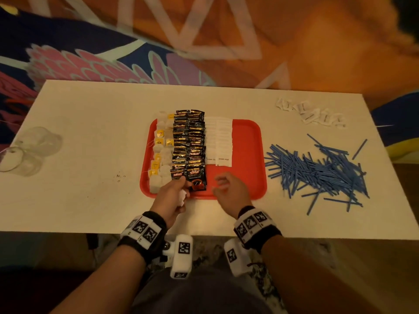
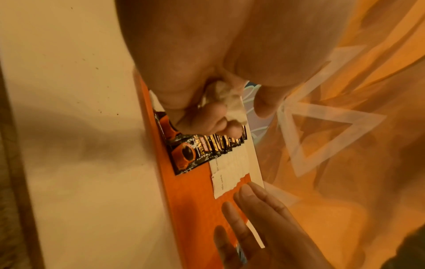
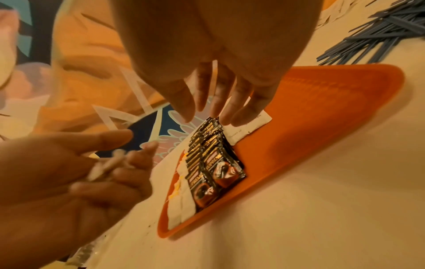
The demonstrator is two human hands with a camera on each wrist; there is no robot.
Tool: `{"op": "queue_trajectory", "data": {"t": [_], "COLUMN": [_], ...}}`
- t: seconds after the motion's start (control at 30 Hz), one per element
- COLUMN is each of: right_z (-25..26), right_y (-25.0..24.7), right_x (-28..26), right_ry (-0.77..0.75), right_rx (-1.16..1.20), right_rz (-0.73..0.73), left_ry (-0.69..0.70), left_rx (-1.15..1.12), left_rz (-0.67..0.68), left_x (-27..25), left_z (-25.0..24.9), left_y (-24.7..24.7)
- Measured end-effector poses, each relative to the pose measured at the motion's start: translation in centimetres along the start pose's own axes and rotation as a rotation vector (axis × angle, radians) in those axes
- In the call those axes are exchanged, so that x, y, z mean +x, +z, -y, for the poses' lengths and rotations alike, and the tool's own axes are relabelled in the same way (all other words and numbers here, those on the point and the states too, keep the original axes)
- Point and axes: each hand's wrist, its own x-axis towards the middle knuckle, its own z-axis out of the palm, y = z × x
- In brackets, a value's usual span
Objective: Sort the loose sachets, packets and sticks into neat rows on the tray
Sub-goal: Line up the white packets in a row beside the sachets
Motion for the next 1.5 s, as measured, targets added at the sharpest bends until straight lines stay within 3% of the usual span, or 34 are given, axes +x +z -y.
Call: {"op": "queue_trajectory", "data": {"t": [0.17, 0.4, 0.53, 1.03, 1.2, 1.33, 1.43, 1.5], "right_z": [0.6, 2.1, 2.5, 2.8, 3.0, 3.2, 2.9, 2.6], "right_y": [0.1, -1.3, -1.4, -2.3, -2.1, -2.1, -2.3, -2.2], "right_x": [-3.2, -5.1, -5.6, -5.8, -5.7, -5.5, -5.7, -5.9], "right_ry": [-0.001, 0.022, 0.048, 0.210, 0.161, 0.190, 0.201, 0.124], "right_rx": [0.059, 0.086, 0.112, 0.698, 0.569, 0.634, 0.671, 0.608], "right_rz": [0.004, 0.039, 0.034, -0.066, 0.042, -0.026, -0.049, -0.105], "left_ry": [-0.019, 0.085, 0.154, 0.292, 0.301, 0.376, 0.491, 0.543], "left_rx": [-0.066, 0.077, 0.077, 0.100, 0.116, 0.116, 0.305, 0.418], "left_rz": [0.042, 0.143, 0.136, 0.089, 0.141, 0.191, 0.185, 0.135], "left_x": [-1.5, -3.1, -3.6, -4.7, -5.2, -6.0, -6.2, -6.2], "left_z": [-0.6, -1.3, -0.8, -0.6, -0.7, -0.8, -0.6, -0.3], "left_y": [1.2, 1.7, 1.7, 2.0, 2.1, 1.8, 1.4, 1.5]}}
